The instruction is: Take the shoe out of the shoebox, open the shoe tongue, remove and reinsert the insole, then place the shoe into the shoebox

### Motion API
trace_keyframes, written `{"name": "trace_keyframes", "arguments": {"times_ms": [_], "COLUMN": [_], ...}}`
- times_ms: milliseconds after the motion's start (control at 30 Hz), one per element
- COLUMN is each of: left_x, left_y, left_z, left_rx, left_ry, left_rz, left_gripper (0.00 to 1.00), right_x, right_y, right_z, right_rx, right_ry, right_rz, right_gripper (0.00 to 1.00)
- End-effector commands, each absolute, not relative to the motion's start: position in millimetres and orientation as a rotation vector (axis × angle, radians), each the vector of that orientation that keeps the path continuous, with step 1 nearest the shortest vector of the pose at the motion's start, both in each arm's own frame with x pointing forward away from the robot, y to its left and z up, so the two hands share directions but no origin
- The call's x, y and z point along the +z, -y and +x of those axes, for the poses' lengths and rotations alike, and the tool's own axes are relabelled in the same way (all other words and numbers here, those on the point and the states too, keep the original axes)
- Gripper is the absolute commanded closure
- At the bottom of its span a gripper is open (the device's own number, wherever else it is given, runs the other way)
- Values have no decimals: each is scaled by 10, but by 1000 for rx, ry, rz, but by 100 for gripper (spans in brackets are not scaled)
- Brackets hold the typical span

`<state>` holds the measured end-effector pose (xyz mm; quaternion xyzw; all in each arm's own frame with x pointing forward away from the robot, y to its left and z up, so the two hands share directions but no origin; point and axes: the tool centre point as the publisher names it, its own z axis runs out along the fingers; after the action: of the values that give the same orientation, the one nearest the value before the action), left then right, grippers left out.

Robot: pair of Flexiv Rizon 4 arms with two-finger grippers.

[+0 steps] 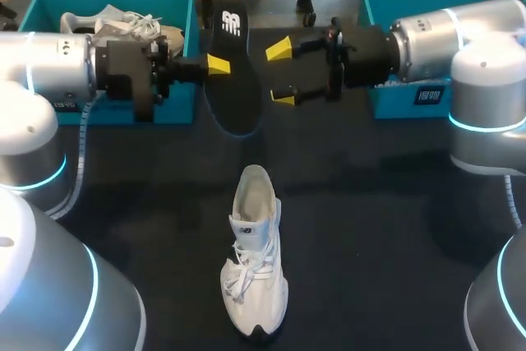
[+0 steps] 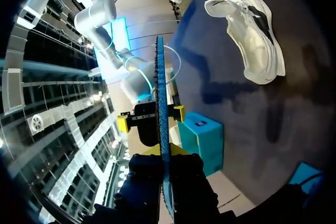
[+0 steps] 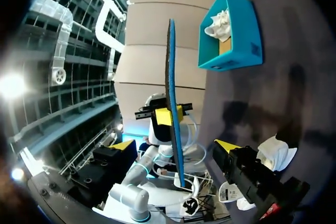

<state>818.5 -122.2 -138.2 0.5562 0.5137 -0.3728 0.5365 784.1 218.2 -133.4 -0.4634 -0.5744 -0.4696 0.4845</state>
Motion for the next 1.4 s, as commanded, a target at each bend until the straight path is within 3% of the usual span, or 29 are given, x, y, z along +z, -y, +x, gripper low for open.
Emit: {"name": "trace_keyframes", "arguments": {"times_ms": [33,133,267,367,467,1067,1400], "left_x": [-1412,-1427,-1444,-1457,-1460,-1463,-1443], "left_y": [1313,1338,1356,1366,1371,1404,1409], "left_z": [8171,8183,8198,8217,8233,8249,8241], "left_rx": [-883,-883,-887,-886,-887,-889,-883], "left_ry": [-1235,-1245,-1256,-1267,-1272,-1279,-1274], "left_rz": [1307,1301,1290,1280,1273,1261,1260], "left_gripper": [100,100,100,100,100,100,100], "right_x": [-1366,-1381,-1397,-1413,-1428,-1443,-1466], "right_y": [-2317,-2351,-2397,-2418,-2426,-2463,-2468], "right_z": [7842,7832,7804,7783,7771,7767,7746], "right_rx": [-1165,-1168,-1163,-1165,-1163,-1111,-1093], "right_ry": [1404,1406,1414,1417,1417,1427,1431], "right_rz": [-1114,-1106,-1093,-1083,-1077,-1094,-1099], "right_gripper": [19,25,24,33,49,57,70]}}
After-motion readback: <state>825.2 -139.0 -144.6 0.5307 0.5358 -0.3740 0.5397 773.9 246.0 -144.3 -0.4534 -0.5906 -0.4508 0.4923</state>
